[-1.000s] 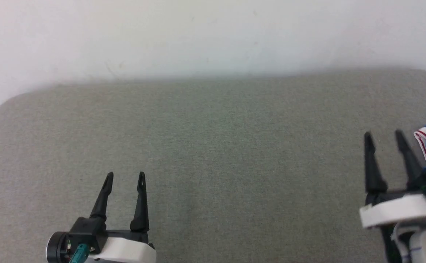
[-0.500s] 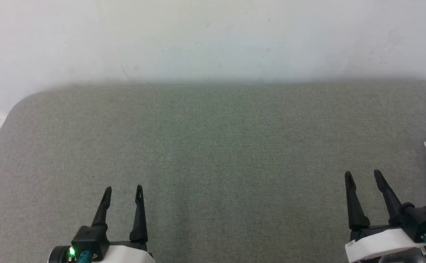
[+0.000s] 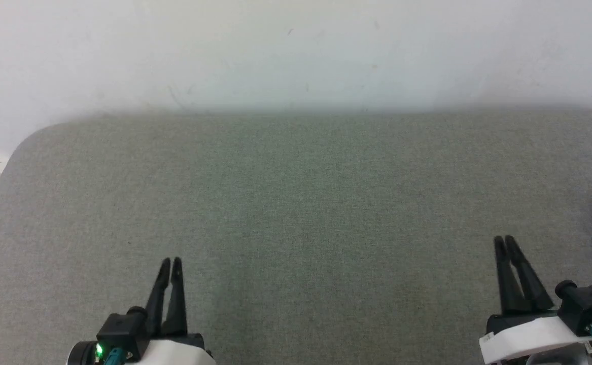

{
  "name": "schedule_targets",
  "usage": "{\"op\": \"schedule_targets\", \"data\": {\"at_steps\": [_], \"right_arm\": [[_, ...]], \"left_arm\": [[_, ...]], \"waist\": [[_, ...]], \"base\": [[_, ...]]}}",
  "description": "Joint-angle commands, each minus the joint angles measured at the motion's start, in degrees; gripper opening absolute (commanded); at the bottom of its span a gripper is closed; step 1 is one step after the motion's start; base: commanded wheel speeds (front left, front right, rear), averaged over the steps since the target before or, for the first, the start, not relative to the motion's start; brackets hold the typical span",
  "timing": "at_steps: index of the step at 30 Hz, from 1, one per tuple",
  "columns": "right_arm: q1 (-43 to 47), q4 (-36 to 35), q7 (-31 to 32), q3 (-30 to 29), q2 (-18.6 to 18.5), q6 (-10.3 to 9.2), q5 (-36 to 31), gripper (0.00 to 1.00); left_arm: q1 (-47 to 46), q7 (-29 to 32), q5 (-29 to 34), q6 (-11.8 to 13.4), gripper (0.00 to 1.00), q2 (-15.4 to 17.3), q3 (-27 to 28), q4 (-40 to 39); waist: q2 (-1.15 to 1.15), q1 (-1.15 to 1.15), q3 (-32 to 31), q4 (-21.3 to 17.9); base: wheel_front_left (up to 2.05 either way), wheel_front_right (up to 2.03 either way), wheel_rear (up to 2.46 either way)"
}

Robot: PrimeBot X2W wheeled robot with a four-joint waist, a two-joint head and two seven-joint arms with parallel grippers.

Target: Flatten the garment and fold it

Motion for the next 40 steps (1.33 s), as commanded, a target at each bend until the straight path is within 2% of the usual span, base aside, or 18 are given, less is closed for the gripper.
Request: {"op": "schedule_targets", "data": {"at_steps": [1,40], "right_arm": [[0.0,0.0,0.0,0.0,0.0,0.00,0.0,0.00],[-1.2,-1.6,4.6,0.8,0.1,-0.02,-2.8,0.00]], "left_arm": [[0.0,0.0,0.0,0.0,0.00,0.0,0.0,0.0],[-1.9,4.7,2.5,-0.7,0.00,0.0,1.1,-0.7]], "waist": [[0.00,0.00,0.0,0.0],[0.00,0.00,-0.4,-0.5]], "base": [[0.00,0.00,0.00],[0.00,0.00,0.00]]}}
